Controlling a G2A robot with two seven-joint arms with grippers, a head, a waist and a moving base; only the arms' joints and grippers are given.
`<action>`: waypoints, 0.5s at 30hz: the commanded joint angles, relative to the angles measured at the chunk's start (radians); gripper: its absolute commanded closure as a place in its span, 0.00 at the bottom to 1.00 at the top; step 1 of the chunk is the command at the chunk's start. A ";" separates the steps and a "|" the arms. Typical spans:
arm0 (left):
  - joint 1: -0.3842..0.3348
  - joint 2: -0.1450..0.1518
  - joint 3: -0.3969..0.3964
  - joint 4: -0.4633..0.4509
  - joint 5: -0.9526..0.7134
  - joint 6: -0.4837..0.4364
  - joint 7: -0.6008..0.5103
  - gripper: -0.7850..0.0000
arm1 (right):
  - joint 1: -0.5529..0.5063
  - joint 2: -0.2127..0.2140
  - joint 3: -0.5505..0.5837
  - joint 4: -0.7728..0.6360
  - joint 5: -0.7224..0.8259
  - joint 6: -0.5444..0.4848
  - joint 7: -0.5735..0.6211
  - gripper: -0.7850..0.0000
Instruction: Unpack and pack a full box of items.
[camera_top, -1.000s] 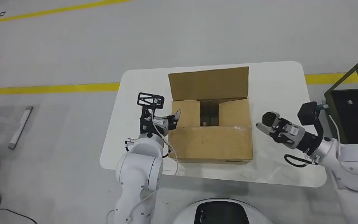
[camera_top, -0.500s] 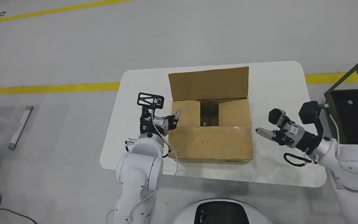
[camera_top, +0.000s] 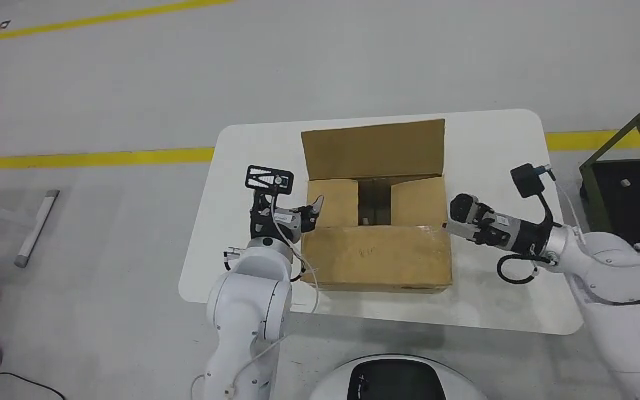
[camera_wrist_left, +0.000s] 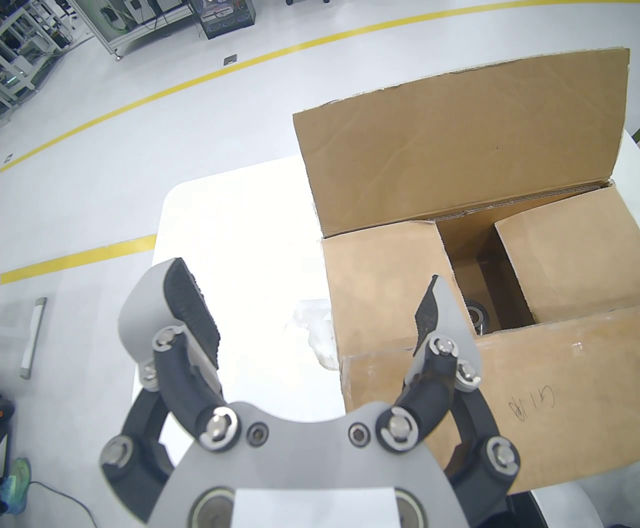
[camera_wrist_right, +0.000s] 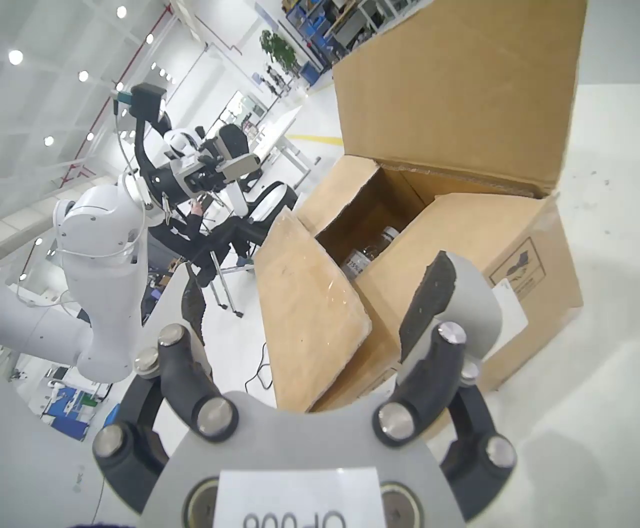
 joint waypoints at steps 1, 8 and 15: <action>0.000 0.000 0.000 0.000 0.000 0.000 0.000 0.00 | 0.020 0.005 -0.009 0.021 0.005 0.002 0.032 0.00; 0.000 0.000 0.000 0.000 0.000 0.000 0.000 0.00 | 0.061 0.017 -0.045 0.077 0.026 0.014 0.078 0.00; 0.000 0.000 0.000 0.000 0.000 0.000 0.000 0.00 | 0.076 0.029 -0.065 0.094 0.050 0.003 0.108 0.04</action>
